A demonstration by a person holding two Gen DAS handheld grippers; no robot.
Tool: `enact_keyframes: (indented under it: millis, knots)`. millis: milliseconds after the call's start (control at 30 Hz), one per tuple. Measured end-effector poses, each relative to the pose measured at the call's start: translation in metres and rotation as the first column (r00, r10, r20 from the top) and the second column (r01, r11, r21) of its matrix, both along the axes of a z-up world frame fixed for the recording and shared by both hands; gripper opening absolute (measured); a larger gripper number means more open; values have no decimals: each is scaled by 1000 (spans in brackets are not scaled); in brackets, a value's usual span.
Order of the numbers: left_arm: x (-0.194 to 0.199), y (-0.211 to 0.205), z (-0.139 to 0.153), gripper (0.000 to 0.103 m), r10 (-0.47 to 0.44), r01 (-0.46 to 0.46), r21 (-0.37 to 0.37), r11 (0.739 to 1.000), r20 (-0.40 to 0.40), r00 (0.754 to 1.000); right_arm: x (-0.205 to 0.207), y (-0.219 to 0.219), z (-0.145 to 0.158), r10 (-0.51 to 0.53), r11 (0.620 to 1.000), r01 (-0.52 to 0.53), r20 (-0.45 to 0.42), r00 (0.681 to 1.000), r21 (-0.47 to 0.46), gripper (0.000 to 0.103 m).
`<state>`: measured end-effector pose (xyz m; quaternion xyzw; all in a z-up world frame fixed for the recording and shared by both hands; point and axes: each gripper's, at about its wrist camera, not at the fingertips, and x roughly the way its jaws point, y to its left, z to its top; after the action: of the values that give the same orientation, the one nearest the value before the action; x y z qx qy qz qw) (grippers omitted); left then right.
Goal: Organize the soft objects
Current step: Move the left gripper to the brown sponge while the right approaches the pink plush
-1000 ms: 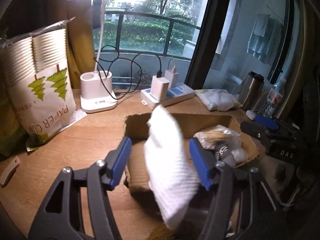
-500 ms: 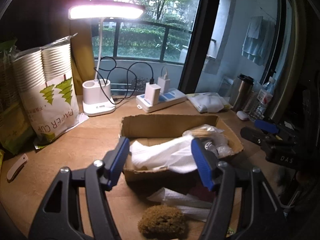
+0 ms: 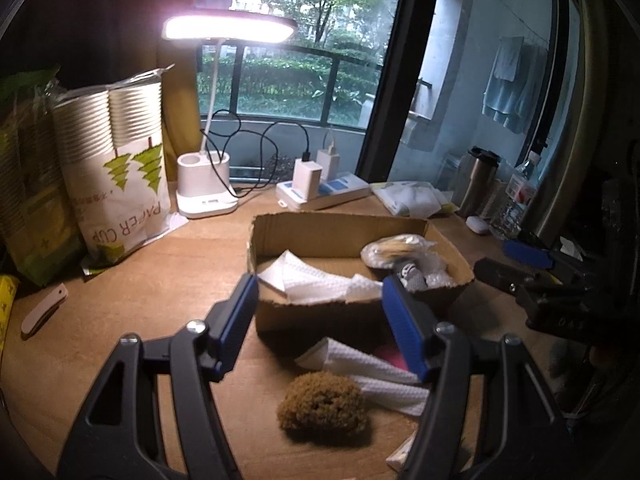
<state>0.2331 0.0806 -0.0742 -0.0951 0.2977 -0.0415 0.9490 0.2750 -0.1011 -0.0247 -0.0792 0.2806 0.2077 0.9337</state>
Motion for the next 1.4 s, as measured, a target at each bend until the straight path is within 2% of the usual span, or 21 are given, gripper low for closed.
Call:
enact_keyframes:
  millis: [433, 900, 1033, 1400]
  knots:
    - [-21, 2, -24, 66, -8, 7, -18, 1000, -39, 999, -19, 14, -20, 25, 999, -26, -41, 999, -21, 83]
    - [-20, 2, -52, 67, -22, 19, -33, 999, -103, 994, -19, 28, -45, 52, 998, -56, -98, 994, -38, 83]
    - [-15, -3, -63, 77, -44, 39, -38, 998, -140, 989, -16, 29, -51, 56, 997, -61, -115, 992, -37, 83]
    - [-1, -18, -93, 79, -70, 69, -12, 998, -239, 969, -1, 23, -69, 46, 998, -51, -162, 986, -26, 83]
